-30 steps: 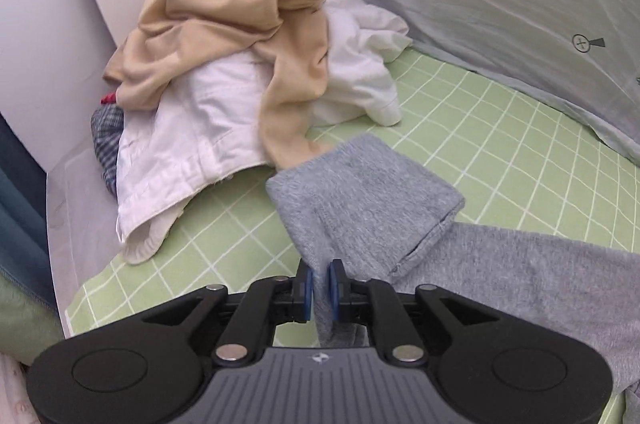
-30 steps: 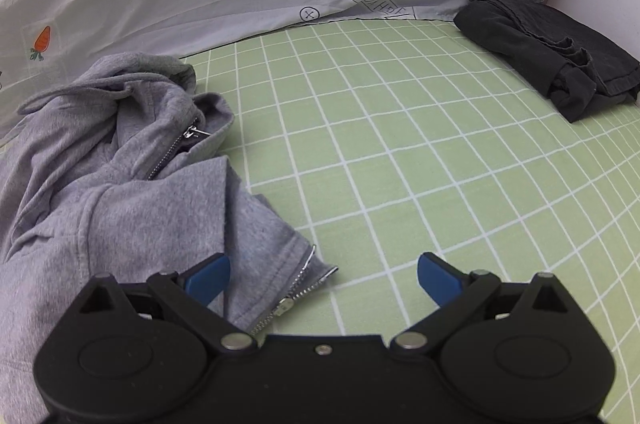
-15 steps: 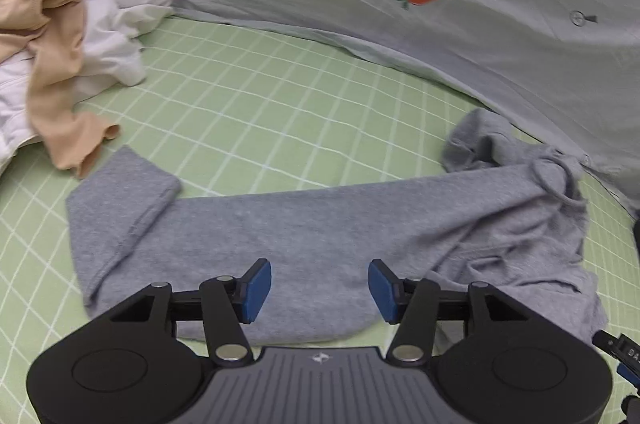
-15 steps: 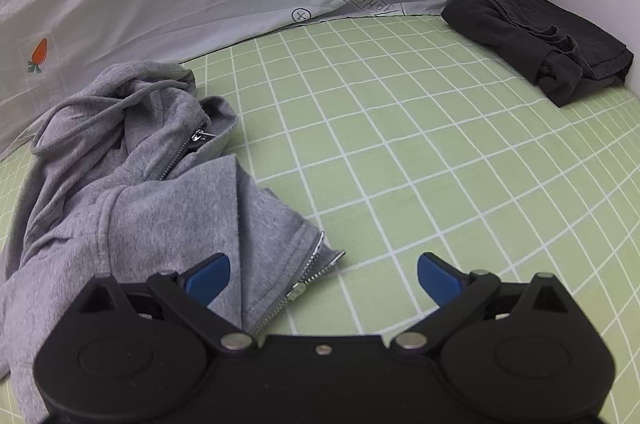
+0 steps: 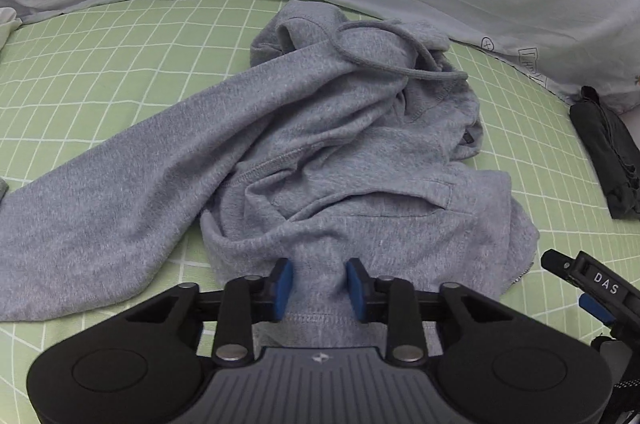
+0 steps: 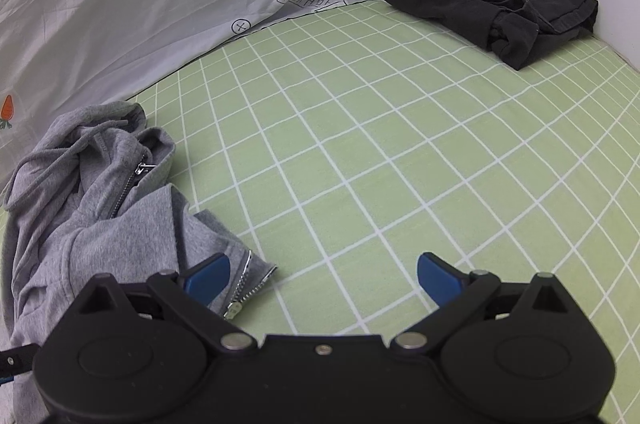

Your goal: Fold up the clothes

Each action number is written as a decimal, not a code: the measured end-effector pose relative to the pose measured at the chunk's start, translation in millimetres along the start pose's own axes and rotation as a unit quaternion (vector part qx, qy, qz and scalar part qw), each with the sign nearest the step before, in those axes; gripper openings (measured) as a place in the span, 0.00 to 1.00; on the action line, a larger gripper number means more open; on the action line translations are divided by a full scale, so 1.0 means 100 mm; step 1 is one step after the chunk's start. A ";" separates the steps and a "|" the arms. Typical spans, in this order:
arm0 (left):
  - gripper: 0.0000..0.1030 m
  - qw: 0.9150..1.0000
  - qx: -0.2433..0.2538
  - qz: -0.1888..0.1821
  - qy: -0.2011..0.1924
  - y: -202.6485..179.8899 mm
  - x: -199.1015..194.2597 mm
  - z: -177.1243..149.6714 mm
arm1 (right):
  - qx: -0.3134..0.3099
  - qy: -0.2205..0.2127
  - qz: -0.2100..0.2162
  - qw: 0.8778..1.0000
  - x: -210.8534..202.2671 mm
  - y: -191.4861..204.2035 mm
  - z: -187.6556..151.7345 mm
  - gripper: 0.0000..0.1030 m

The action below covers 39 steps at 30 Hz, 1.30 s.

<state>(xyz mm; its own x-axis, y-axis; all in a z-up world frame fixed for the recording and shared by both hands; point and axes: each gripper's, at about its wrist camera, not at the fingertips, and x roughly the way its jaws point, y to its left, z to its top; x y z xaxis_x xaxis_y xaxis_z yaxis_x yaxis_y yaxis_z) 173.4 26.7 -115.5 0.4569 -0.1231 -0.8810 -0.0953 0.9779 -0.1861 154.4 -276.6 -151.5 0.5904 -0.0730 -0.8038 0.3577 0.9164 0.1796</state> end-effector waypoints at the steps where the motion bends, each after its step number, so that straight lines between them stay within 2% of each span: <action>1: 0.10 1.000 -0.013 -0.008 -0.006 0.08 -0.04 -0.01 | 0.002 0.000 0.000 1.000 0.00 -0.01 0.00 0.98; 3: 0.05 0.999 -0.031 -0.001 -0.020 0.22 -0.14 -0.02 | 0.003 0.001 0.001 1.000 0.00 -0.02 -0.01 0.98; 7: 0.02 0.995 -0.047 0.062 -0.067 0.49 -0.41 -0.05 | 0.001 -0.002 0.003 1.000 -0.03 0.00 -0.03 0.98; 9: 0.02 0.990 -0.099 0.070 -0.074 0.76 -0.53 -0.08 | -0.002 -0.004 0.003 1.000 -0.05 0.02 -0.04 0.98; 12: 0.00 0.976 -0.156 0.118 -0.091 1.14 -0.67 -0.18 | -0.007 -0.004 0.005 1.000 -0.07 0.06 -0.07 0.98; 14: 0.00 0.961 -0.158 0.204 -0.097 1.33 -0.70 -0.22 | -0.011 -0.002 0.013 1.000 -0.08 0.11 -0.08 0.97; 15: 0.00 0.957 -0.168 0.217 -0.089 1.47 -0.69 -0.24 | -0.015 0.000 0.021 1.000 -0.08 0.15 -0.09 0.96; 17: 0.00 0.950 -0.232 0.193 -0.072 1.81 -0.72 -0.31 | -0.028 0.005 0.036 0.999 -0.07 0.25 -0.12 0.93; 20: 0.01 0.951 -0.256 0.149 -0.083 1.99 -0.82 -0.43 | -0.054 0.009 0.056 0.997 -0.05 0.43 -0.14 0.85; 23: 0.01 0.963 -0.221 0.130 -0.081 1.86 -0.78 -0.44 | -0.066 0.007 0.079 0.995 0.00 0.57 -0.07 0.78; 25: 0.12 0.973 -0.190 0.109 -0.077 1.70 -0.71 -0.42 | -0.079 0.001 0.091 0.993 0.04 0.65 0.02 0.67; 27: 0.21 0.980 -0.159 0.091 -0.075 1.53 -0.63 -0.41 | -0.095 -0.004 0.099 0.991 0.09 0.74 0.10 0.61; 30: 0.37 0.991 -0.090 0.069 -0.076 1.17 -0.49 -0.27 | -0.120 -0.007 0.104 0.987 0.21 0.87 0.21 0.61; 31: 0.42 0.993 -0.069 0.063 -0.077 1.07 -0.45 -0.21 | -0.128 -0.008 0.105 0.986 0.25 0.91 0.25 0.61; 33: 0.47 0.995 -0.032 0.051 -0.081 0.85 -0.37 -0.09 | -0.138 -0.006 0.110 0.984 0.34 0.96 0.31 0.61; 35: 0.54 0.996 -0.005 0.036 -0.087 0.58 -0.29 0.04 | -0.154 -0.004 0.113 0.982 0.42 1.01 0.35 0.61; 39: 0.67 0.995 0.047 0.012 -0.090 0.33 -0.06 0.23 | -0.191 -0.001 0.118 0.974 0.57 1.12 0.41 0.58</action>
<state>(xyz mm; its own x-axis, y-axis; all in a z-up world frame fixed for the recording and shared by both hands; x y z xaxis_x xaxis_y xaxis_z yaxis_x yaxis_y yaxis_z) 188.0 63.6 -106.7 0.6076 -0.0757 -0.7906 -0.0289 0.9927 -0.1173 257.3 -194.0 -153.9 0.6248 0.1567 -0.7649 -0.0838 0.9875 0.1338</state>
